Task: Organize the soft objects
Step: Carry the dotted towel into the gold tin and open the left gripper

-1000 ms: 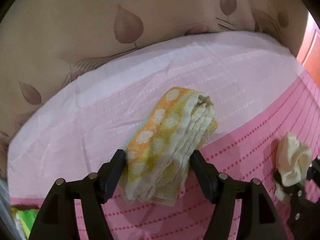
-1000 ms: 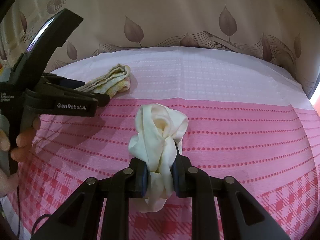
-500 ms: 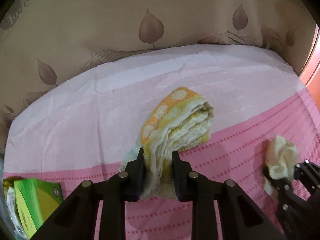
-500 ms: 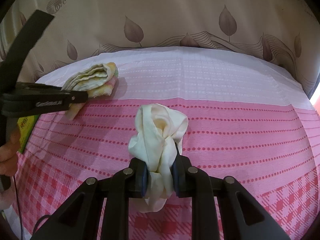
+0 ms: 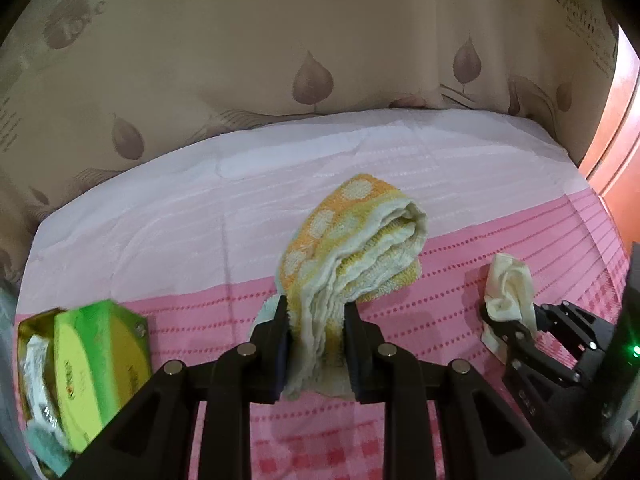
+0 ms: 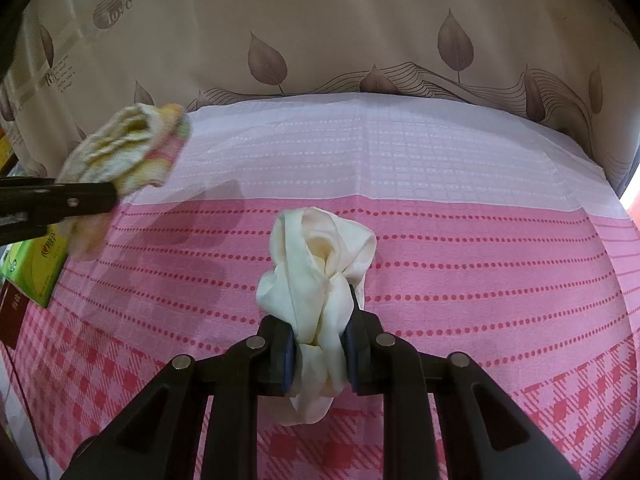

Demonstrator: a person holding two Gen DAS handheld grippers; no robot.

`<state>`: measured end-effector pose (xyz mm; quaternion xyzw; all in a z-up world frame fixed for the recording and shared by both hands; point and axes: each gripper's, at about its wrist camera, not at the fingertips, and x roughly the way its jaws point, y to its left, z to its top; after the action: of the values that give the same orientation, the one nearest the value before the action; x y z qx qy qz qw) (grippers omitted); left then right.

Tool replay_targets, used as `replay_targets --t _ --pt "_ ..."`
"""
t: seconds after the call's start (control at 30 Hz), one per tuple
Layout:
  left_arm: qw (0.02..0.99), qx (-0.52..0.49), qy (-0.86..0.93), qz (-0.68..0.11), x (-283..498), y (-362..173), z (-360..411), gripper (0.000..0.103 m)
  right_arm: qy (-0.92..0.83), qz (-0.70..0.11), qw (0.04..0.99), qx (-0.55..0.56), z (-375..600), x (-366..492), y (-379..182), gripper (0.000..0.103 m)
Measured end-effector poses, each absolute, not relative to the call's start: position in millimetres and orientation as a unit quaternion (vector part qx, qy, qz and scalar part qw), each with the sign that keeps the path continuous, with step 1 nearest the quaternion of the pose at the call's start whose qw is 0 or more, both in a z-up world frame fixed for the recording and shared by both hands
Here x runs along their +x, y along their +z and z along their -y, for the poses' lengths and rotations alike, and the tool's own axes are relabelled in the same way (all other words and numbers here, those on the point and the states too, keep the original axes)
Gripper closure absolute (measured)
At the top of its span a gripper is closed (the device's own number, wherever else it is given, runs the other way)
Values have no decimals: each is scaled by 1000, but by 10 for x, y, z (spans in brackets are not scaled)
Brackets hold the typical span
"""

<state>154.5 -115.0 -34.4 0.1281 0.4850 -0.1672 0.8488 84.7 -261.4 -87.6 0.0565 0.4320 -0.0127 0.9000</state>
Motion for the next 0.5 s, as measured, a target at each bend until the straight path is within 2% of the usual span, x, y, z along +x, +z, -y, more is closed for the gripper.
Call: replay_targets --t 0.5 --pt "862 79 -140 -480 1232 144 586 79 -13 -432 900 56 2616 848 -874 84"
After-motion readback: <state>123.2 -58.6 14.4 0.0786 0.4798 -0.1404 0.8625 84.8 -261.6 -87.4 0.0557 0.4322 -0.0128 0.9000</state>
